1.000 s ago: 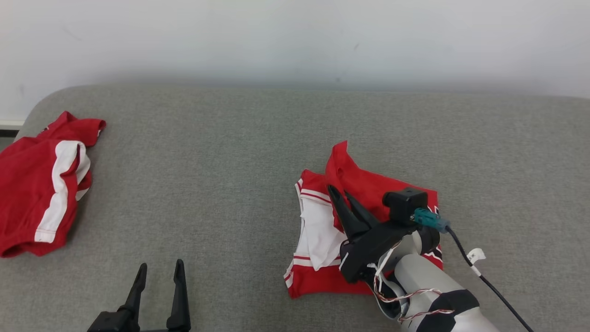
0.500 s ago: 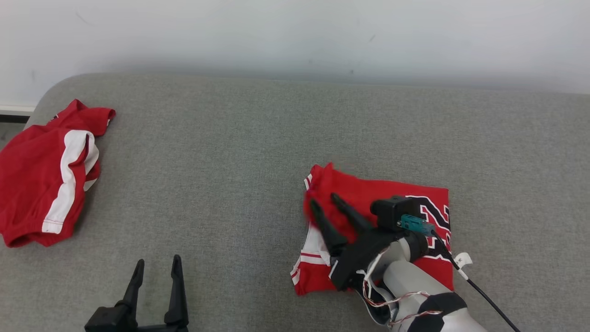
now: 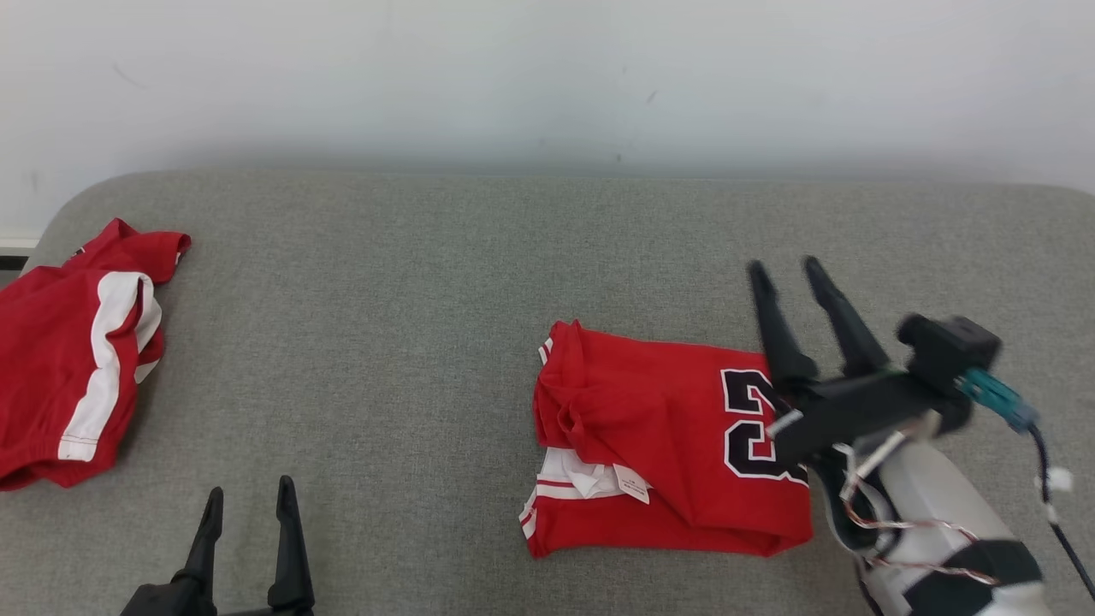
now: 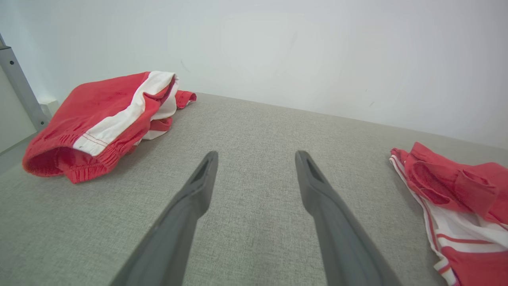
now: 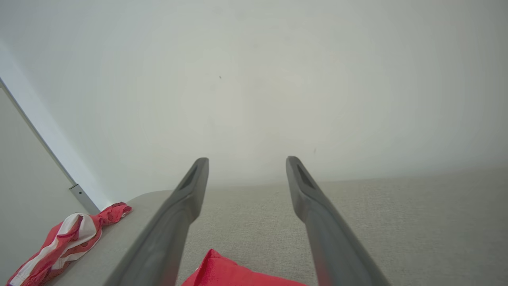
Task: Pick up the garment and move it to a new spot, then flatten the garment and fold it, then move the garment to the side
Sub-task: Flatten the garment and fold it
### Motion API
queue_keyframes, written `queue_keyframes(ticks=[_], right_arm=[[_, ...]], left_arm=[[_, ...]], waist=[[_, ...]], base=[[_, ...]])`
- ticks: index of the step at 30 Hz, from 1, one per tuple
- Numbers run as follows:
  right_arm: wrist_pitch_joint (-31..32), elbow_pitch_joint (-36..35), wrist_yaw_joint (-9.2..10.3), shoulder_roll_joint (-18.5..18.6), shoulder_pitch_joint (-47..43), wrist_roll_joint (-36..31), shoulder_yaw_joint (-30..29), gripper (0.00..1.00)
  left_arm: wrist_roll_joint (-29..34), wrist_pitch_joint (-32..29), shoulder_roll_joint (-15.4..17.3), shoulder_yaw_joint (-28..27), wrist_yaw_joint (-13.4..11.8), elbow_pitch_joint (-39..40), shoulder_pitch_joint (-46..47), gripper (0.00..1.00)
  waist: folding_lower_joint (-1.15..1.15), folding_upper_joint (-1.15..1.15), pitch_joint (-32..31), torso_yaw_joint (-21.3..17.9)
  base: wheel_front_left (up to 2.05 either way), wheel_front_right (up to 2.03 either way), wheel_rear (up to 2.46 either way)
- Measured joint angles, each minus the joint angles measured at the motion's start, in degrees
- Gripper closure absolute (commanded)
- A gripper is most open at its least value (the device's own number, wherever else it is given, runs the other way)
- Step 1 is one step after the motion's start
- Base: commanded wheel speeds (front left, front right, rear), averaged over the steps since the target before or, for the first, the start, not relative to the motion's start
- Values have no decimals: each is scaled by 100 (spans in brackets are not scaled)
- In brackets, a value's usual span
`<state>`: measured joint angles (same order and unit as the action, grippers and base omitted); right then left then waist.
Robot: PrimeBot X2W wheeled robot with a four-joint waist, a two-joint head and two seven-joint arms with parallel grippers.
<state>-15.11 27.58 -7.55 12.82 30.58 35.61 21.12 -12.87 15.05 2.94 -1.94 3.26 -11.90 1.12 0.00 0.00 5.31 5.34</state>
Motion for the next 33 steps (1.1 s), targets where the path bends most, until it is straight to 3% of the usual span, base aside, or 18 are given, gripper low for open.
queue_keyframes(ticks=[4,10,12,13,20,33], right_arm=[[-1,-180,0,142,-740,-280,-886,0],[0,-240,0,-8,-1388,-548,-1436,2],[0,-234,0,-56,-1477,-648,-1455,84],[0,-225,0,-75,-1485,-697,-1449,100],[-1,127,0,-143,-1245,-988,-1105,100],[-1,1889,0,-196,-563,-1141,-130,100]], left_arm=[[53,0,-2,-82,-5,116,-101,0],[62,0,-1,-134,-24,196,-156,0],[69,0,-2,-141,-31,208,-194,0],[103,0,-1,-135,-31,213,-199,0],[303,0,-2,-71,-30,249,-191,0],[313,0,-2,148,22,108,-107,0]], waist=[[0,0,-33,-26],[0,0,-27,-42],[0,0,-17,-55],[0,0,-11,-60],[0,0,29,-10],[0,0,6,388]], base=[[0,0,0],[0,0,0],[0,0,0],[0,0,0],[0,0,0],[0,0,0]])
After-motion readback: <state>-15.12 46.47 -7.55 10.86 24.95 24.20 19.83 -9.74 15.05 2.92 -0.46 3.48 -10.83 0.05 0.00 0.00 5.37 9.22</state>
